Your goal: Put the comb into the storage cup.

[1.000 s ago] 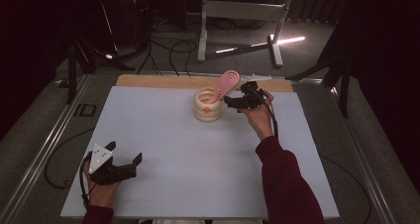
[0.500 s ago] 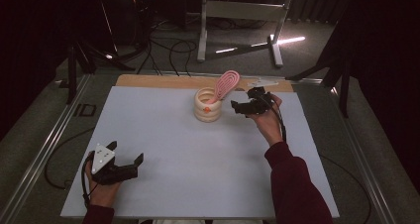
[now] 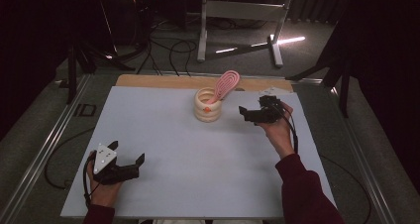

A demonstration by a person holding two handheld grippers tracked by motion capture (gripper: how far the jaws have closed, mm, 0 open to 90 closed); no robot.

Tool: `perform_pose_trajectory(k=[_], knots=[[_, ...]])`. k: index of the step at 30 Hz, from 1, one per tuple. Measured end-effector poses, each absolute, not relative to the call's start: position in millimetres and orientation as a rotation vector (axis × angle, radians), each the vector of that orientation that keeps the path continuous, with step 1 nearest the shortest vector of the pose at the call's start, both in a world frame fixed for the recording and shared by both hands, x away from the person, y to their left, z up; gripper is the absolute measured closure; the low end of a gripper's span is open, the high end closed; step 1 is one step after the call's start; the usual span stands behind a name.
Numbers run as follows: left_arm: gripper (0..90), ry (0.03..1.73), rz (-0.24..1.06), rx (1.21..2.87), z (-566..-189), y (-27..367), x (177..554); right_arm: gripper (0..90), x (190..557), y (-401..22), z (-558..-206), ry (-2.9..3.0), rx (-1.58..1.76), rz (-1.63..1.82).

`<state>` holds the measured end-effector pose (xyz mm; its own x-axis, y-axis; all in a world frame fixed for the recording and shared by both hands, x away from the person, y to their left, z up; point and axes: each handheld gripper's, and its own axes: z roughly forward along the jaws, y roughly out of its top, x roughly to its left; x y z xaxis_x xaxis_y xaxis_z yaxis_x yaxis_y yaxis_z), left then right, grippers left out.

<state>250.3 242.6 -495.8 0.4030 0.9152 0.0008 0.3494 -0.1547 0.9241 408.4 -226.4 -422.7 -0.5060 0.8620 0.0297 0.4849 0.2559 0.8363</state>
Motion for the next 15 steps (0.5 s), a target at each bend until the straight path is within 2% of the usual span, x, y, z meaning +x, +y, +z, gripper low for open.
perform_pose_trajectory(k=[15], knots=[[0.0, 1.109, 0.741, 1.719, -496, 240, 250, 9.2, 350, -245, -443, 2.065, 1.169, 1.219]])
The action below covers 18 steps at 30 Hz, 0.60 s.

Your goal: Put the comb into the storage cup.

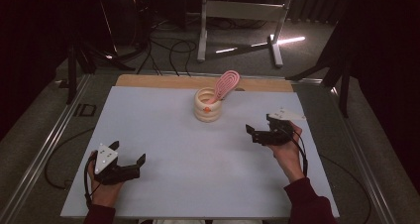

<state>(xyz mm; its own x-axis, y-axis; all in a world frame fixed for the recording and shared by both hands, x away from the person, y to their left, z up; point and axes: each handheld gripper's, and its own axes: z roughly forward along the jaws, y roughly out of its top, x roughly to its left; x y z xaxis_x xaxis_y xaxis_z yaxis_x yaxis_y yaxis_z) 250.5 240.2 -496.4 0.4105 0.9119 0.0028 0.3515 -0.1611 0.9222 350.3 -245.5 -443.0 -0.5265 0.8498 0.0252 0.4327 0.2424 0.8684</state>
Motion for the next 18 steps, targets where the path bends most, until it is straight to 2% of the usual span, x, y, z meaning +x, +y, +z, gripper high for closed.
perform_pose_trajectory(k=[18], knots=[[0.0, 1.090, 0.751, 1.693, -495, 244, 249, 9.2, 281, -272, -463, 1.914, 1.040, 1.332]])
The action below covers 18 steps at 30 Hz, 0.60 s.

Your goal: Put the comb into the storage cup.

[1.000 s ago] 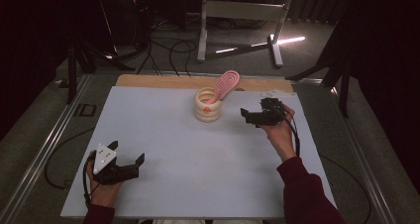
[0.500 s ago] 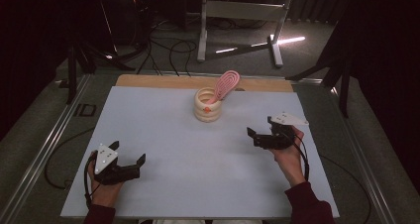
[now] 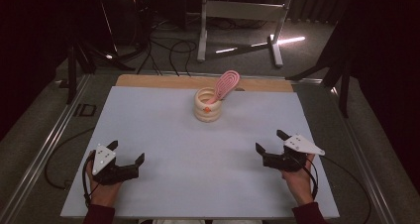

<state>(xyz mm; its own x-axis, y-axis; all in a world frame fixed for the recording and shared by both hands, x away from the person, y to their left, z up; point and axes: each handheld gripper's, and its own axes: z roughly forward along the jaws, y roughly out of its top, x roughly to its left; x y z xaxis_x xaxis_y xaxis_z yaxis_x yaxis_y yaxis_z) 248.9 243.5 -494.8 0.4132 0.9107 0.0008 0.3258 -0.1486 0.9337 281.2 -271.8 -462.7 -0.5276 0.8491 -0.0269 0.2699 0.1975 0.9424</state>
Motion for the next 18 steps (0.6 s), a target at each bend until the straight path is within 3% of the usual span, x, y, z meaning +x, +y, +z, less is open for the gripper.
perform_pose_trajectory(k=[18], knots=[[0.0, 1.063, 0.754, 1.660, -492, 245, 246, 9.3, 250, -302, -478, 1.791, 1.095, 1.440]])
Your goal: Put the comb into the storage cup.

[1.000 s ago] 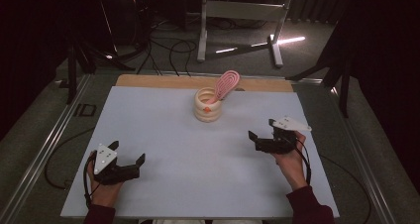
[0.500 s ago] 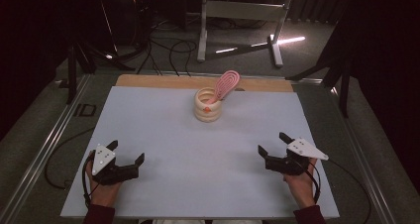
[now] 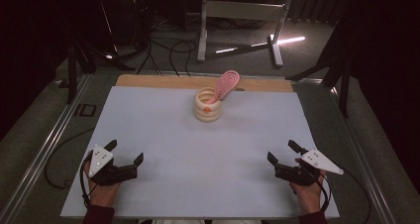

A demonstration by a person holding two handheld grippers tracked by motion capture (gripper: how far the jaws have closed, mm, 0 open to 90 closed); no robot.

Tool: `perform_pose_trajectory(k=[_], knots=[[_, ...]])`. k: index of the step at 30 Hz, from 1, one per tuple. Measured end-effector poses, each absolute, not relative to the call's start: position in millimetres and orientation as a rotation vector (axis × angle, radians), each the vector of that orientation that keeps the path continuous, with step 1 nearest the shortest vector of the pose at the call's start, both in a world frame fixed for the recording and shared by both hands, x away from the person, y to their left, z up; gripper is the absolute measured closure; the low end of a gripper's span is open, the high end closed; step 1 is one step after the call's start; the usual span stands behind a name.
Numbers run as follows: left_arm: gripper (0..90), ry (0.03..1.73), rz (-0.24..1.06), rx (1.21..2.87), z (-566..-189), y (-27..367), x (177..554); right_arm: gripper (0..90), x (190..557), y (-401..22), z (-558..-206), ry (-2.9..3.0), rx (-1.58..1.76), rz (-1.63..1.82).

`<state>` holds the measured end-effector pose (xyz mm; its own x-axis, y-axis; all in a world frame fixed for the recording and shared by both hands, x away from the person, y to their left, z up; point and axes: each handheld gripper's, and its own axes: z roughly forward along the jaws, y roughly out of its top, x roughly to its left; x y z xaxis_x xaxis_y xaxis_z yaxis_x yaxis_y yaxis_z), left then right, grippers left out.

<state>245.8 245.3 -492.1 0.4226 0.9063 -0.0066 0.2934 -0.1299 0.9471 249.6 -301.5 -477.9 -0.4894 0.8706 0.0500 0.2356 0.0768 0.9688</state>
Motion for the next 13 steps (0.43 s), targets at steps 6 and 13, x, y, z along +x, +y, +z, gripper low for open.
perform_pose_trajectory(k=[6, 13], knots=[[0.0, 1.056, 0.756, 1.668, -493, 245, 246, 9.3, 250, -290, -481, 1.832, 1.080, 1.450], [0.0, 1.051, 0.754, 1.674, -493, 244, 246, 9.3, 251, -284, -482, 1.870, 1.059, 1.452]])
